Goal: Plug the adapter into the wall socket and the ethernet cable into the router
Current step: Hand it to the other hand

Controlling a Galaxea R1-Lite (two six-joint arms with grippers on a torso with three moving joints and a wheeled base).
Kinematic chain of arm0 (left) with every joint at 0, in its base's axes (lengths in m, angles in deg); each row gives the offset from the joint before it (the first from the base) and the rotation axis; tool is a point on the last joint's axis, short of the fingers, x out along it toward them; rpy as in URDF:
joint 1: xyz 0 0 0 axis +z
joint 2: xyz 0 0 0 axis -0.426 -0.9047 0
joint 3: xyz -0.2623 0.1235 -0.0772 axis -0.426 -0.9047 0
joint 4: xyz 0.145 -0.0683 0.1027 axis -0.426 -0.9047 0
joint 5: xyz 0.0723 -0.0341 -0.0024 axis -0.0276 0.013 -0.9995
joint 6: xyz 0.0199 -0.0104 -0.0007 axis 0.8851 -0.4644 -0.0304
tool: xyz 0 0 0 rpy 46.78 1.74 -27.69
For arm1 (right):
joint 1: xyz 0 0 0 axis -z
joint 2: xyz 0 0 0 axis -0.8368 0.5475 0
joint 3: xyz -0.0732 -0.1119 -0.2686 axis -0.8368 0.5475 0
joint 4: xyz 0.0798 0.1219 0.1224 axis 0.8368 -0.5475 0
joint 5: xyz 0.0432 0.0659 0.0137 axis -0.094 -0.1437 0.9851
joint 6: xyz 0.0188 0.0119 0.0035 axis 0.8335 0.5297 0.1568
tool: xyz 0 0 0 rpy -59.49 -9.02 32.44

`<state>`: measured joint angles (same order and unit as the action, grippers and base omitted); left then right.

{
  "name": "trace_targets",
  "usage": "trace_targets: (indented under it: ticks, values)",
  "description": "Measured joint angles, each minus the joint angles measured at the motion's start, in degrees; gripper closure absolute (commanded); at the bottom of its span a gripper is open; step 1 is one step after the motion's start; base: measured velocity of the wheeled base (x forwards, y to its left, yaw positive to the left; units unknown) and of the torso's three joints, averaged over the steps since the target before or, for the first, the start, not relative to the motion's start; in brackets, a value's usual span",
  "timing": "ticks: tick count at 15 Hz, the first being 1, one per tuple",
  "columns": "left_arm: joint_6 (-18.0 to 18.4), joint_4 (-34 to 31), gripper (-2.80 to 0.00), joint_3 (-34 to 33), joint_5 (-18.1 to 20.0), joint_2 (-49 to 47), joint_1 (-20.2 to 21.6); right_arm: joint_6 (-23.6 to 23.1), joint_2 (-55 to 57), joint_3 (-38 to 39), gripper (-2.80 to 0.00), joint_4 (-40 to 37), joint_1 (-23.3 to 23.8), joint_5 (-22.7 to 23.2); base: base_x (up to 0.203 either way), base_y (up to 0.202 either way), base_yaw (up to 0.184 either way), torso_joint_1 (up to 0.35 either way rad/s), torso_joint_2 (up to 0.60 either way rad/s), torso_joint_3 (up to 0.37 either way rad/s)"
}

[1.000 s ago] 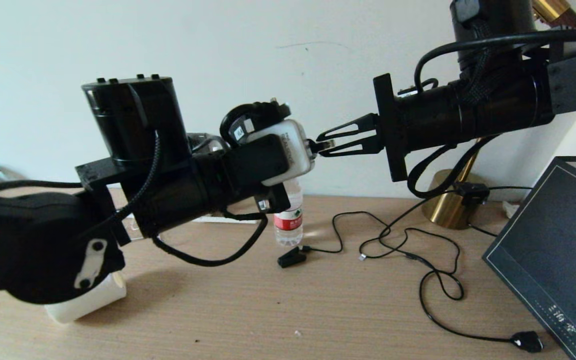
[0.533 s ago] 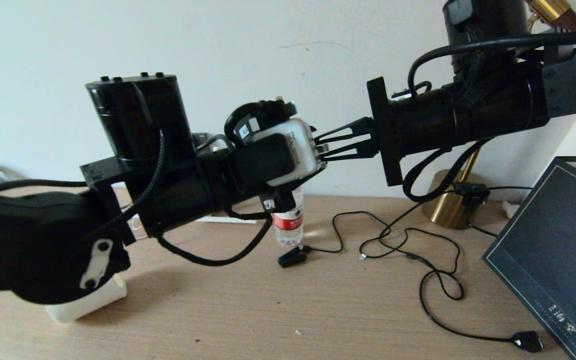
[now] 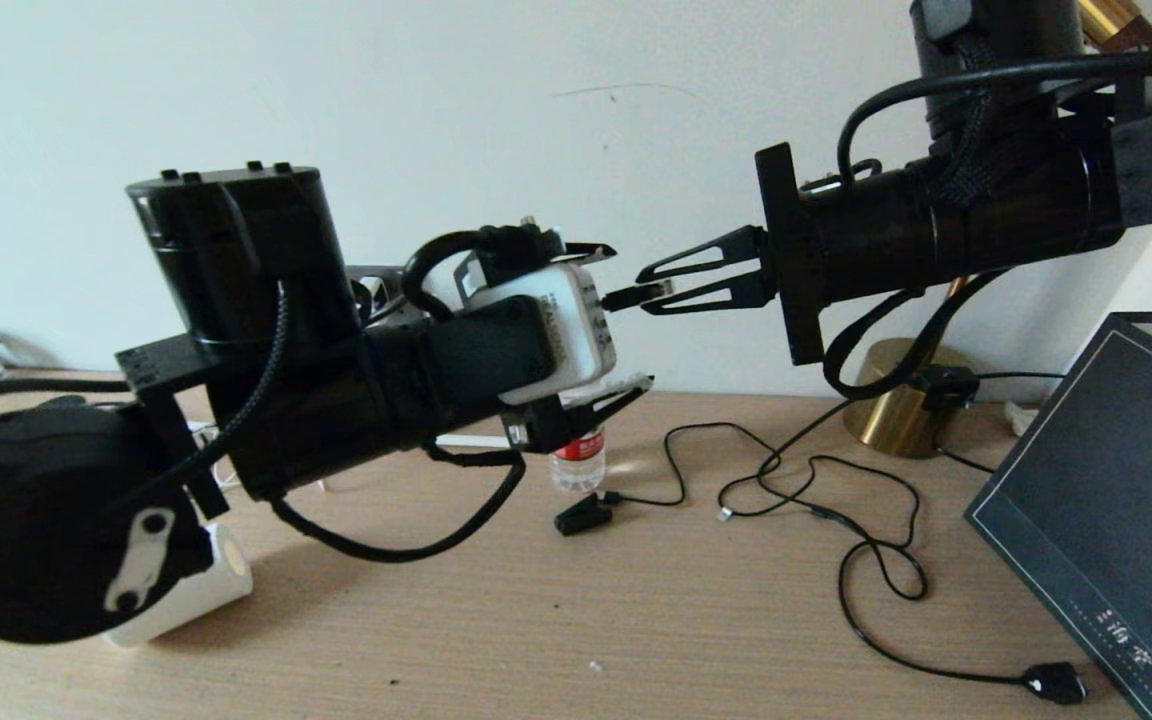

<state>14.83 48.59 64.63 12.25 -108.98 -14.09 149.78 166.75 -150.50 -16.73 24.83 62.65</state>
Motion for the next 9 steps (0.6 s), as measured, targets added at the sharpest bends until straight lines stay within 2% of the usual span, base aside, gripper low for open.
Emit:
trace_targets:
  ticks: [4, 7, 9]
  values:
    - [-0.5, 0.2, -2.80, 0.8, 4.7, 1.7, 1.0, 0.6, -0.8, -0.6, 0.00, 0.1, 2.5, 10.0, 0.000, 0.000, 0.000, 0.000, 0.00, 0.000]
    - [-4.2, 0.3, -2.80, 2.5, 9.8, 1.9, 1.4, 0.5, -0.9, -0.8, 0.00, 0.2, 3.7, 11.6, 0.000, 0.000, 0.000, 0.000, 0.00, 0.000]
    - [-4.6, 1.5, -2.80, 2.9, 13.4, 1.8, 2.9, 0.5, -0.7, -0.6, 0.00, 0.2, 4.8, 11.9, 0.000, 0.000, 0.000, 0.000, 0.00, 0.000]
